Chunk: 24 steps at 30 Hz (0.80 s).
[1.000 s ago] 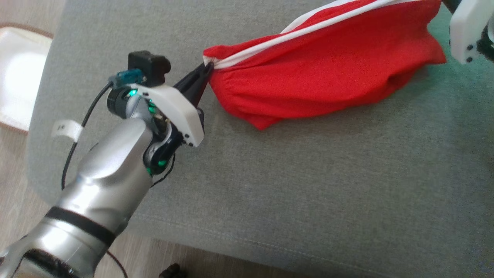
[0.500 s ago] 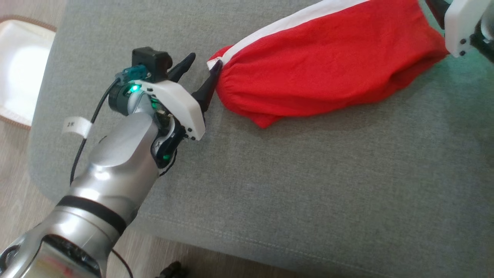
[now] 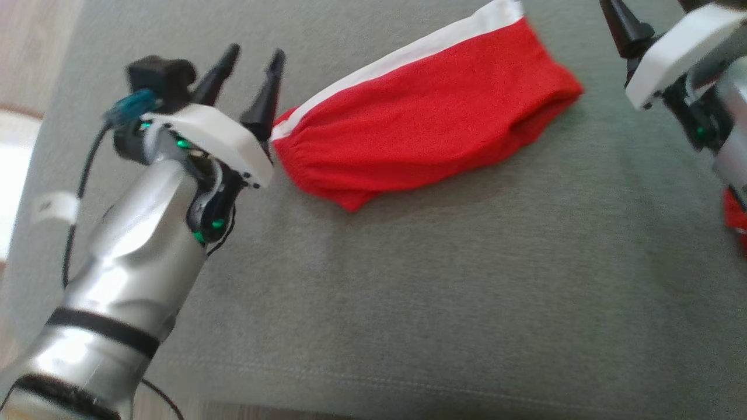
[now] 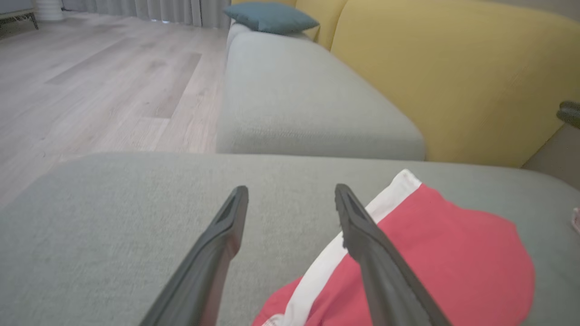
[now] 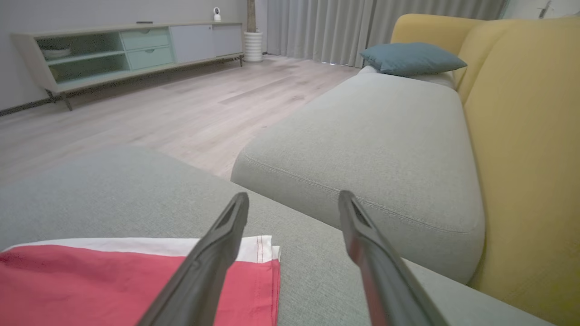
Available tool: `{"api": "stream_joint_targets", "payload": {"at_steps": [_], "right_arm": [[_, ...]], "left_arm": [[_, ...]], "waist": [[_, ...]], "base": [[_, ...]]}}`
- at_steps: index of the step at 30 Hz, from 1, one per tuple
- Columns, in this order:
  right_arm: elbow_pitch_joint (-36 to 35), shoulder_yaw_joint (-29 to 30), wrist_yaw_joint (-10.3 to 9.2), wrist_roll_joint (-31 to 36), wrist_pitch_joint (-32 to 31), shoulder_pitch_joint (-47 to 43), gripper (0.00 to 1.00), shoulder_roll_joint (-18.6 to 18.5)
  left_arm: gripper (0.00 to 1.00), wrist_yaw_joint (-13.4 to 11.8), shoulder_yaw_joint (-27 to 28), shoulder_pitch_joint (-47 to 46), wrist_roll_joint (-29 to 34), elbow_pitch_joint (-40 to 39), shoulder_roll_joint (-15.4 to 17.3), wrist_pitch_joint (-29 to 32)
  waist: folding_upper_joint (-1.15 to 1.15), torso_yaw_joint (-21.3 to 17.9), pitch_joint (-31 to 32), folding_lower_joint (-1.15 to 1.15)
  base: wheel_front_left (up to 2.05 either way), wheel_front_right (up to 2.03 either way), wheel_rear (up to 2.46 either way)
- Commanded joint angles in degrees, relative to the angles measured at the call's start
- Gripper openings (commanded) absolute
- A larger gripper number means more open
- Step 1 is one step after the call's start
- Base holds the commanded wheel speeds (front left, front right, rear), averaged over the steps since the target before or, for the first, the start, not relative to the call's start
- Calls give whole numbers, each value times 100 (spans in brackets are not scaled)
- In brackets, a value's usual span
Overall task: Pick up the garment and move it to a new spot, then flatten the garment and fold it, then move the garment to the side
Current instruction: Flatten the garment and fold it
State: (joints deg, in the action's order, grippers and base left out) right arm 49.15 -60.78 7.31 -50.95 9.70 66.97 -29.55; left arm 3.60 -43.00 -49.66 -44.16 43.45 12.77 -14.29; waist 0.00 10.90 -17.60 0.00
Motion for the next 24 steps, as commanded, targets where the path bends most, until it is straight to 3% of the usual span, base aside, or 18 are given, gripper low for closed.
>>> {"api": "stream_joint_targets", "payload": {"at_steps": [1, 6, 11, 17, 24], "right_arm": [[-128, 108, 18, -53, 211, -142, 100, -12], [-278, 425, 18, 209, 510, -525, 100, 16], [-837, 1635, 18, 986, 527, -1133, 100, 97], [-1601, 3427, 18, 2127, 529, -2598, 100, 648], [-2339, 4734, 18, 3225, 529, -4040, 100, 1611]], "left_arm": [[100, -122, 412, 17, 89, -373, 286, -68], [100, -519, 1391, 786, 308, -1490, 319, -70], [100, -801, 2237, 1660, 693, -2364, 164, -70], [100, -756, 2787, 2592, 1060, -2808, -148, -70], [100, -615, 3093, 3716, 1764, -3218, -513, -71]], "waist": [[0, -278, 276, 0], [0, -593, 579, 0], [0, -819, 836, 0], [0, -1020, 1154, 0], [0, -1245, 1540, 0]], "base": [[0, 0, 0], [0, 0, 0], [0, 0, 0], [0, 0, 0], [0, 0, 0]]}}
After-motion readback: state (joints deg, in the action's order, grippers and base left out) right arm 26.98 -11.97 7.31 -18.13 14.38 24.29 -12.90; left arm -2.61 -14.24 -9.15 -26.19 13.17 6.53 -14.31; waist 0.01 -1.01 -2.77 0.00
